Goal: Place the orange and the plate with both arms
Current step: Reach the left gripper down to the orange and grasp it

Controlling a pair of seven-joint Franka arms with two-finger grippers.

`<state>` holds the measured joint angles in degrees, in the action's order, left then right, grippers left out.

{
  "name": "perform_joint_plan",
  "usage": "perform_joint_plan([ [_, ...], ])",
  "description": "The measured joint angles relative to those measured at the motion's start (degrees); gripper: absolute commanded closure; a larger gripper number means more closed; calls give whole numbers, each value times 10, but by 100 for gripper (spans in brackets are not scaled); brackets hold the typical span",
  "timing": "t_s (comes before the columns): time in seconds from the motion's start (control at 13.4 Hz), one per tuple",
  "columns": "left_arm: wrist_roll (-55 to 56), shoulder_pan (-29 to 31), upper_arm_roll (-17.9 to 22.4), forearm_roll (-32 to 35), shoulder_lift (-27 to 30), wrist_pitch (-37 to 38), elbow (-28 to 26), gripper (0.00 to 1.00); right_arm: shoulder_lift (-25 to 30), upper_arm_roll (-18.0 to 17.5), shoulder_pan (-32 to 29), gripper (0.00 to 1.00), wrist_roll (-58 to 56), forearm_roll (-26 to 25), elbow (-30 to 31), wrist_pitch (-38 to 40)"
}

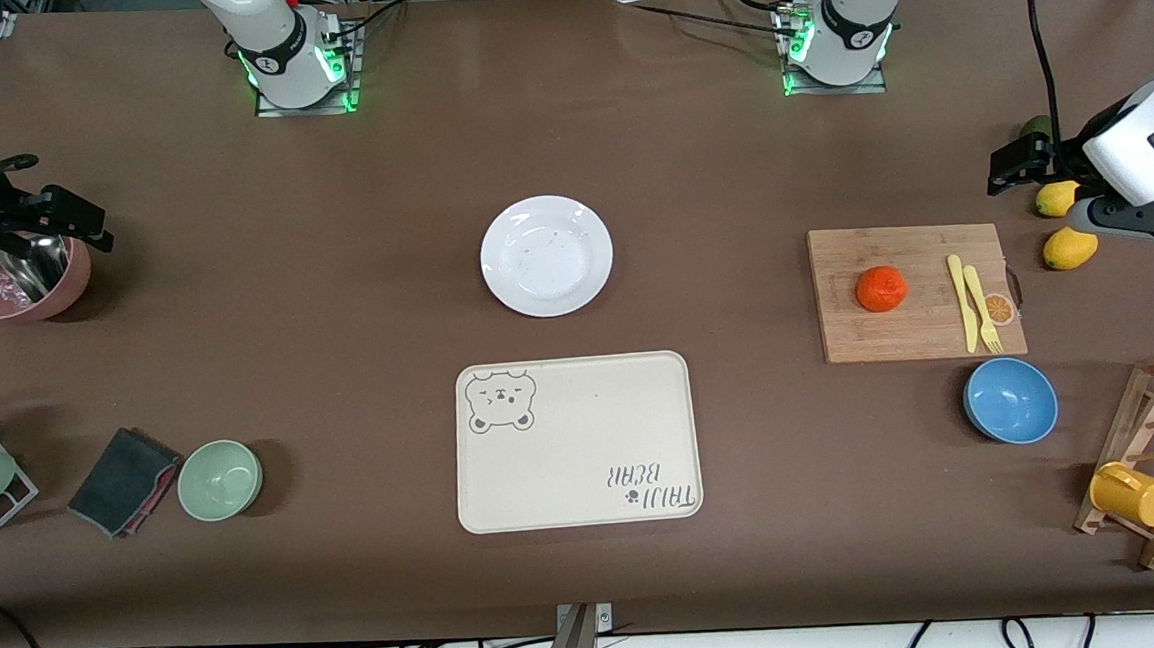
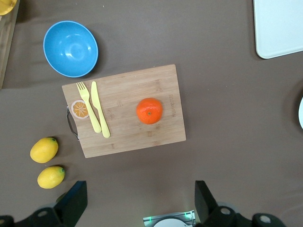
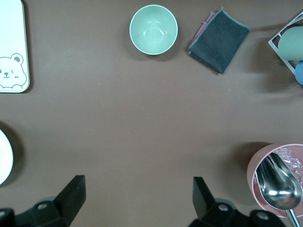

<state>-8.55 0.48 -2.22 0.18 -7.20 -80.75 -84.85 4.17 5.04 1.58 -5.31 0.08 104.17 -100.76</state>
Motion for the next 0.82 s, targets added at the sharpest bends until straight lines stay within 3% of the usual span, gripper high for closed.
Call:
perform_joint_plan([
  [0.6, 0, -4, -1, 0, -7, 23, -5, 0, 0, 0, 0, 0, 0, 0, 0, 0],
  [0.82, -2, -5, -1, 0, -34, 23, -18, 0, 0, 0, 0, 0, 0, 0, 0, 0],
])
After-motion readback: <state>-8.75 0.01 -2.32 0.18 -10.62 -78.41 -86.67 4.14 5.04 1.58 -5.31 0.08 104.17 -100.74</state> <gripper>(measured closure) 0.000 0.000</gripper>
